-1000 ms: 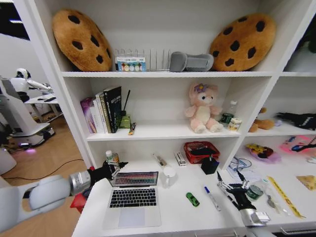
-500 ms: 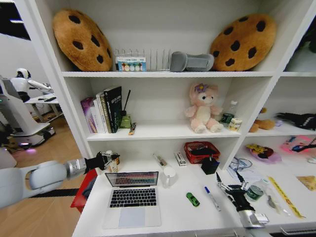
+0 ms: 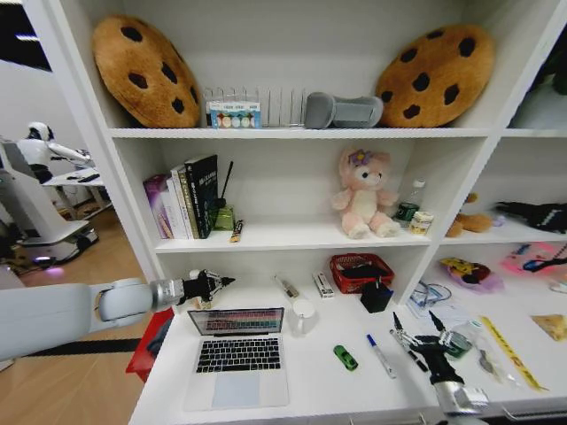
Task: Organize the objects on the table.
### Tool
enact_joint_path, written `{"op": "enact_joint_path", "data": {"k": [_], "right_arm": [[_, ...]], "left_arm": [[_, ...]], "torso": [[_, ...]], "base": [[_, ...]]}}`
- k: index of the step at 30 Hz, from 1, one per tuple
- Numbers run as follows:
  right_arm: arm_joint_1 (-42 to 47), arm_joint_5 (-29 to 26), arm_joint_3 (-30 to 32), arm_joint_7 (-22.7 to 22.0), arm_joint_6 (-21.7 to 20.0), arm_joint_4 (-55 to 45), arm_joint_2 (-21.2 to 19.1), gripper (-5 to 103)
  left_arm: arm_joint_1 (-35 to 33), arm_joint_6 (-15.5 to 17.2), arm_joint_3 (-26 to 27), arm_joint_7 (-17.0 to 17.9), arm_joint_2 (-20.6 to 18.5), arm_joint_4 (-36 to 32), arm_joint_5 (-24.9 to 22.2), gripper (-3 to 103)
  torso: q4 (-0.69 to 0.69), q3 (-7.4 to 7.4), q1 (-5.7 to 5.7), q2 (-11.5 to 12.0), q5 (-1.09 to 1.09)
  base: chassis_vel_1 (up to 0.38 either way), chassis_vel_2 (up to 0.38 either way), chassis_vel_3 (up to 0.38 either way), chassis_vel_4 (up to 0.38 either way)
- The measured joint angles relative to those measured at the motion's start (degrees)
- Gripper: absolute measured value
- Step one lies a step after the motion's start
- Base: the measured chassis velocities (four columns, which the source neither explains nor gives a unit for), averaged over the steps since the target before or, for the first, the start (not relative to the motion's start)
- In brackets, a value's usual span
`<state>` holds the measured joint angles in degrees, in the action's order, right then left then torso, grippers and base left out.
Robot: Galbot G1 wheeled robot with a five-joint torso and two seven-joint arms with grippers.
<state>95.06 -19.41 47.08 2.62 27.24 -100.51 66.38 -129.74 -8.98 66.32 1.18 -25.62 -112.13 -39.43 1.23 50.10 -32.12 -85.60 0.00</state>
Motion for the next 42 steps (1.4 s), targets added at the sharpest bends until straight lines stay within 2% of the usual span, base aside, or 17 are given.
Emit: {"op": "enact_joint_path", "data": {"k": [6, 8, 9, 11, 13, 14, 16, 22, 27, 29, 30, 31, 33, 37, 40, 41, 42], "right_arm": [[0.07, -0.11, -0.02, 0.01, 0.37, 0.58, 0.24, 100], [0.26, -0.02, -0.11, 0.0, 0.85, 0.98, 0.61, 100], [0.26, -0.02, -0.11, 0.0, 0.85, 0.98, 0.61, 100], [0.19, 0.16, -0.27, 0.03, 1.12, 1.18, 1.0, 100], [0.16, 0.21, -0.38, 0.02, 1.11, 1.3, 1.09, 100], [-0.01, 0.34, -0.61, 0.04, 1.12, 1.37, 1.23, 100], [-0.31, 0.55, -1.06, 0.04, 1.12, 1.4, 1.39, 100], [-0.36, 0.57, -1.12, 0.04, 1.02, 0.82, 1.08, 100], [0.09, 0.24, -0.49, 0.01, 1.1, 0.79, 0.3, 100], [0.12, 0.29, -0.49, 0.01, 1.1, 0.79, 0.34, 100], [0.16, 0.57, -0.69, 0.0, 1.08, 0.67, 0.54, 100], [0.16, 0.57, -0.69, 0.0, 1.08, 0.67, 0.54, 100], [0.36, 1.31, -1.1, -0.02, 0.72, 0.15, 0.98, 100], [0.52, 1.87, -1.4, -0.05, 0.4, -0.15, 1.1, 100], [0.86, 2.6, -1.84, -0.34, -0.36, -0.98, 1.35, 100], [0.86, 2.6, -1.84, -0.34, -0.36, -0.98, 1.35, 100], [1.13, 2.79, -1.92, -0.47, -0.54, -1.27, 1.29, 100]], "left_arm": [[-1.15, -0.23, -0.8, 0.51, 0.01, 0.28, 1.82, 0], [0.79, 0.08, -5.48, 0.27, 2.06, -0.86, 3.73, 0], [0.79, 0.08, -5.48, 0.27, 2.06, -0.86, 3.73, 0], [3.5, 0.3, -9.75, 0.08, 5.29, -3.59, 5.6, 0], [4.09, 0.46, -10.81, 0.04, 6.39, -4.52, 6.33, 0], [4.53, 0.6, -11.83, 0.06, 7.63, -5.73, 7.22, 0], [3.69, 1.65, -12.98, 0.6, 10.18, -8.33, 8.74, 0], [-1.01, 2.72, -13.18, 1.78, 14.36, -11.21, 12.14, 0], [-0.79, 2.44, -19.21, 1.37, 21.63, -11.64, 17.8, 0], [-0.58, 2.16, -20.18, 1.17, 22.93, -11.25, 18.94, 0], [1.45, 1.7, -23.71, 0.8, 25.79, -10.4, 20.61, 0], [1.45, 1.7, -23.71, 0.8, 25.79, -10.4, 20.61, 0], [4.35, 0.85, -28.24, 0.28, 30.74, -9.28, 22.7, 0], [5.11, 0.06, -29.91, -0.09, 33.18, -8.53, 24.81, 0], [7.12, -0.98, -31.53, -0.4, 39.46, -7.03, 27.66, 0], [7.12, -0.98, -31.53, -0.4, 39.46, -7.03, 27.66, 0], [7.43, -1.33, -30.72, -0.31, 41.64, -6.77, 27.71, -3]], "torso": [[0.02, -0.01, 0.0, 0.0, 0.03], [0.04, -0.01, 0.01, 0.0, 0.04], [0.04, -0.01, 0.01, 0.0, 0.04], [-0.03, 0.0, 0.0, 0.0, -0.07], [-0.07, -0.01, 0.01, 0.0, -0.01], [-0.01, -0.01, 0.01, 0.0, 0.05], [-0.01, -0.01, 0.01, 0.0, -0.05], [0.02, -0.01, 0.0, 0.0, -0.03], [0.0, -0.01, 0.01, -0.01, -0.01], [0.0, -0.01, 0.01, 0.0, 0.0], [0.0, -0.01, 0.01, 0.0, 0.0], [0.0, -0.01, 0.01, 0.0, 0.0], [-0.01, -0.01, 0.01, 0.0, -0.01], [0.01, -0.01, 0.01, -0.01, 0.0], [0.01, -0.01, 0.01, 0.0, 0.0], [0.01, -0.01, 0.01, 0.0, 0.0], [-0.01, 0.0, 0.01, 0.0, -0.01]], "base": [[0.0, 0.0, 0.0, 0.0], [0.0, 0.0, 0.0, 0.0], [0.0, 0.0, 0.0, 0.0], [0.0, 0.0, 0.0, 0.0], [0.0, 0.0, 0.0, 0.0], [0.0, 0.0, 0.0, 0.0], [0.0, 0.0, 0.0, 0.0], [0.0, 0.0, 0.0, 0.0], [0.0, 0.0, 0.0, 0.0], [0.0, 0.0, 0.0, 0.0], [0.0, 0.0, 0.0, 0.0], [0.0, 0.0, 0.0, 0.0], [0.0, 0.0, 0.0, 0.0], [0.0, 0.0, 0.0, 0.0], [0.0, 0.0, 0.0, 0.0], [0.0, 0.0, 0.0, 0.0], [0.0, 0.0, 0.0, 0.0]]}}
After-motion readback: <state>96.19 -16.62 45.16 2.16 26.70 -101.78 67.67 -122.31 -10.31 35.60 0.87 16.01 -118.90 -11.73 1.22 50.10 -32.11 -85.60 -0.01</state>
